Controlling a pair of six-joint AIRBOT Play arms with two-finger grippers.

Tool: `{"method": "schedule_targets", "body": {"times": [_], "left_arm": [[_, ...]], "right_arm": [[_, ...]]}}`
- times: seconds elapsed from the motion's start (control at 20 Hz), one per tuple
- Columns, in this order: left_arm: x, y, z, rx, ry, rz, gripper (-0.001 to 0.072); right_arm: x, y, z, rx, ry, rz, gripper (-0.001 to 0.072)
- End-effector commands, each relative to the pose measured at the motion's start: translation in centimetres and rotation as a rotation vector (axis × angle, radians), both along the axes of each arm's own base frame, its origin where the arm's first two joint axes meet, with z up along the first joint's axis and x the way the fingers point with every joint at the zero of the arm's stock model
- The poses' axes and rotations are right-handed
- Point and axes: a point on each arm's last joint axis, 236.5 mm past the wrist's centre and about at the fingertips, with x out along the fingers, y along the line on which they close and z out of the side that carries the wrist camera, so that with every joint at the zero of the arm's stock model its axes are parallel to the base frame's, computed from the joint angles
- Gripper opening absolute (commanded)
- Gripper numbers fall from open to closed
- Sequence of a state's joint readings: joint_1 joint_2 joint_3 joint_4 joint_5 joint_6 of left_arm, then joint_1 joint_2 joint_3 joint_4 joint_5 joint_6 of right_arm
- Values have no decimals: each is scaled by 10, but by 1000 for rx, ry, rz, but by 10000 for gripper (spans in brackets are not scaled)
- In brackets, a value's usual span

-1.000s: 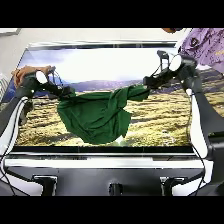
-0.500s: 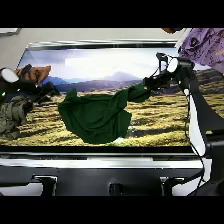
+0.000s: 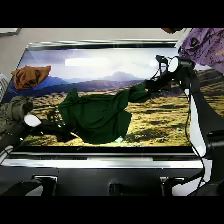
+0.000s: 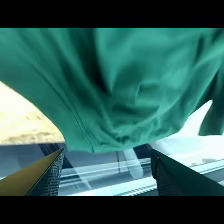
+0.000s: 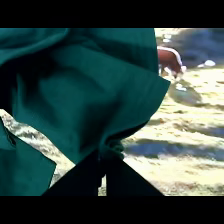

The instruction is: Fold the clothes and pants, and hang the long-sleeved shirts on hangers.

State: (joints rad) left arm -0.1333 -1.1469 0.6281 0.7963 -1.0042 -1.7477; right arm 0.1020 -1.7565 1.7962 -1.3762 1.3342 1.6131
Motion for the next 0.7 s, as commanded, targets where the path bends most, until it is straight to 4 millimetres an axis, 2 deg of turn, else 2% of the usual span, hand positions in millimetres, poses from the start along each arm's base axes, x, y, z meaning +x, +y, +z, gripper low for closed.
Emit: {"method": "schedule_targets", "body": {"times": [0.0,0.2,0.4,0.55,0.6,0.65], "left_arm": [[-22,-24,-19,-16,43,31,616],[-23,-31,-31,-2,61,34,614],[-16,-36,-54,7,93,87,585],[-6,-46,-59,-12,75,84,72],[3,-49,-52,-19,35,64,17],[19,-50,-37,-32,-26,54,16]], "right_arm": [[-8,0,-2,-4,34,9,29],[-11,0,-2,-5,44,11,29],[-12,0,-3,-5,50,12,29],[-15,0,-3,-4,63,15,29],[-17,0,-3,-5,70,16,29],[-18,0,-1,-5,69,18,28]]}}
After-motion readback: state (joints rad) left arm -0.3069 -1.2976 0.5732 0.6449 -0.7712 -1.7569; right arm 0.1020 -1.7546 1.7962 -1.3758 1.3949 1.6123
